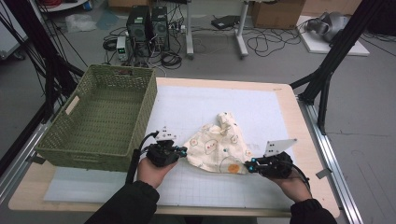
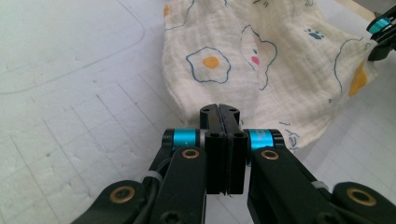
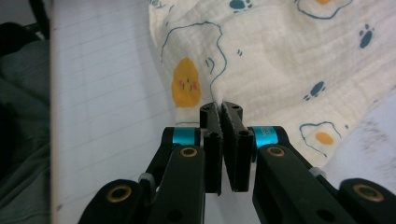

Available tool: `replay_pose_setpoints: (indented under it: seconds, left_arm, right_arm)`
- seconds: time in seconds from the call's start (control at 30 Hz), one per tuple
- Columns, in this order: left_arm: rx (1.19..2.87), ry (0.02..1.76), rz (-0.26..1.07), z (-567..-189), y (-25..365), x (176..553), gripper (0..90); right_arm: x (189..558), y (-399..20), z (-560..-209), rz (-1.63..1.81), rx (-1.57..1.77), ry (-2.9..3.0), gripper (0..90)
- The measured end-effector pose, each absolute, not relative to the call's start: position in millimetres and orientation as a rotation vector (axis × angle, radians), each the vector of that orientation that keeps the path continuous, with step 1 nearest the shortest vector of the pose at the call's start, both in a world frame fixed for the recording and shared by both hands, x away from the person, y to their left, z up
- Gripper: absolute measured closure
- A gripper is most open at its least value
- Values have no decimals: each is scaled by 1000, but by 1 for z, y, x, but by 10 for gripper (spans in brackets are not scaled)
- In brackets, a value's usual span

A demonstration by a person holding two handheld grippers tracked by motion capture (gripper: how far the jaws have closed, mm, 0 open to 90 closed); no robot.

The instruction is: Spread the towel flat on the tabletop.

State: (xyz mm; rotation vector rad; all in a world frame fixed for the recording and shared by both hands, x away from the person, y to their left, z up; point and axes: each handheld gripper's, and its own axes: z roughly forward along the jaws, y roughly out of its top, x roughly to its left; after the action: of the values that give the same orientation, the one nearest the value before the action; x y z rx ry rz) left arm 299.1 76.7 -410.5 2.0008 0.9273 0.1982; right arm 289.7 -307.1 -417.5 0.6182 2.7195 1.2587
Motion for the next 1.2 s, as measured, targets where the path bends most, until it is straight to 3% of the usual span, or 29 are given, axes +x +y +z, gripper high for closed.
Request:
replay_pose_setpoints:
  seconds: [0.1,0.27,0.37,0.67,0.97,1.03,1.13,1.2]
  left_arm:
    - [2017,901,169,-412,77,293,886]
    - [2003,878,156,-410,77,299,731]
    - [1995,878,178,-410,71,310,705]
    - [1933,960,189,-423,51,353,655]
    - [2024,1015,209,-439,28,376,656]
    - [2044,1028,213,-444,26,376,693]
    - [2073,1008,258,-443,27,375,856]
    - [2076,1017,241,-442,28,375,878]
  right_arm:
    - [282,-307,-420,1247,597,2766,855]
    - [286,-311,-413,1291,625,2737,683]
    - [298,-310,-409,1272,656,2688,618]
    - [345,-306,-421,1196,753,2643,582]
    - [364,-301,-439,1096,796,2671,688]
    - [364,-300,-439,1083,787,2661,740]
    - [362,-301,-440,1093,780,2665,849]
    - [361,-301,-441,1110,781,2670,877]
